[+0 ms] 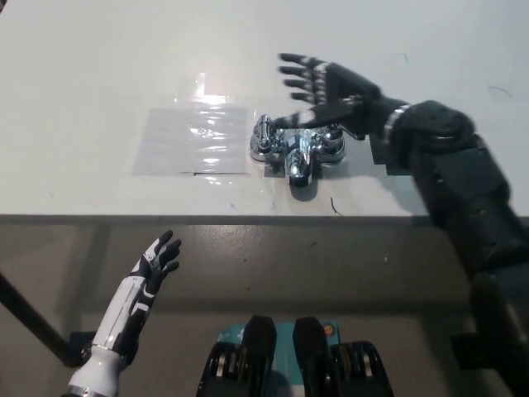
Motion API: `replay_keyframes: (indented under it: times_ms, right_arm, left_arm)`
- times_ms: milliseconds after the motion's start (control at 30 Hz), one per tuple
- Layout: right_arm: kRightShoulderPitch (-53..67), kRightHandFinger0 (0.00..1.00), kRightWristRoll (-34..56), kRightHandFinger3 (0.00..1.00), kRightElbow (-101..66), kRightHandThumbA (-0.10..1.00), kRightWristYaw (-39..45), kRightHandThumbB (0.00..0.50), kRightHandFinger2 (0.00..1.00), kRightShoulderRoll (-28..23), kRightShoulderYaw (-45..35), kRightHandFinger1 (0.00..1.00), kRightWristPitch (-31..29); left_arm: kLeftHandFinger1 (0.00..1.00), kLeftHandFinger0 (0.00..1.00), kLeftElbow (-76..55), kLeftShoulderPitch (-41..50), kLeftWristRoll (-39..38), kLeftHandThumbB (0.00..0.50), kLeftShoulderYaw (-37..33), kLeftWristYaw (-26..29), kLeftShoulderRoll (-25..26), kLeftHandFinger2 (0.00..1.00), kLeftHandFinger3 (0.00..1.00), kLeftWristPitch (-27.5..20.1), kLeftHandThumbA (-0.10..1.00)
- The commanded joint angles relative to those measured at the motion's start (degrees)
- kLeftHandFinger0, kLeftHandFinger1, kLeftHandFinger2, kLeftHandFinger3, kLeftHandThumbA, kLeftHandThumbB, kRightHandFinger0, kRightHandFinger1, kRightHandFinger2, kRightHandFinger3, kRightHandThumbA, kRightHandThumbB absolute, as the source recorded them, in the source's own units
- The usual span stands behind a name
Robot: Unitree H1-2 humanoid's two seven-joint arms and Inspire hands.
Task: The faucet is at the center of the desk and the robot turn off the faucet by turning the right faucet handle using the right hand
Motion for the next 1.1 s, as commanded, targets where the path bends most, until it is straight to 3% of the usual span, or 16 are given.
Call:
replay_keyframes:
  times_ms: [0,400,433,467,600,667,867,1067]
  right_arm:
    - [-0.97,1.0,1.68,1.0,-2.37,1.0,0.71,0.376,1.0,1.48,-0.39,1.0,-0.13]
    - [-0.47,1.0,1.35,1.0,1.38,1.0,-0.85,0.386,1.0,0.73,-1.21,1.0,-3.65]
    - [-0.28,1.0,1.85,1.0,0.93,1.0,-1.14,0.365,1.0,0.53,-1.8,1.0,-4.68]
    - [-0.27,1.0,2.93,1.0,0.09,1.0,-2.1,0.391,1.0,0.16,-3.15,1.0,-5.96]
    - [-2.24,1.0,6.76,1.0,-0.92,1.0,-3.22,0.402,1.0,-1.02,-8.27,1.0,-8.26]
    - [-3.17,1.0,8.34,1.0,-1.84,1.0,-3.48,0.393,1.0,-1.79,-10.8,1.0,-8.01]
    - [-4.76,1.0,10.94,1.0,-4.15,1.0,-3.87,0.412,1.0,-3.82,-15.76,1.0,-7.51]
    - [-5.15,1.0,9.08,1.0,0.12,1.0,-4.97,0.361,1.0,-6.03,-14.93,1.0,-9.23]
  left_arm:
    - [1.0,1.0,-0.9,-0.99,-0.46,0.303,0.42,-0.57,0.8,1.0,1.0,-1.63,0.95]
    - [1.0,1.0,-1.04,-0.47,-0.73,0.314,0.93,-0.57,1.23,1.0,1.0,-1.34,0.97]
    - [1.0,1.0,-1.49,-0.02,-0.58,0.313,0.86,-0.5,1.17,1.0,1.0,-1.04,0.97]
    - [1.0,1.0,-1.73,0.31,-0.47,0.322,0.78,-0.48,1.09,1.0,1.0,-0.81,0.98]
    - [1.0,1.0,-1.5,0.01,-0.49,0.312,0.9,-0.26,0.79,1.0,1.0,-0.95,0.97]
    - [1.0,1.0,-1.53,-0.09,-0.44,0.294,0.75,-0.36,0.73,1.0,1.0,-1.28,0.96]
    - [1.0,1.0,-1.3,-0.15,0.17,0.302,0.67,-0.33,0.97,1.0,1.0,-1.41,0.97]
    - [1.0,1.0,-1.09,-0.41,-0.07,0.3,0.65,-0.41,0.87,1.0,1.0,-1.38,0.97]
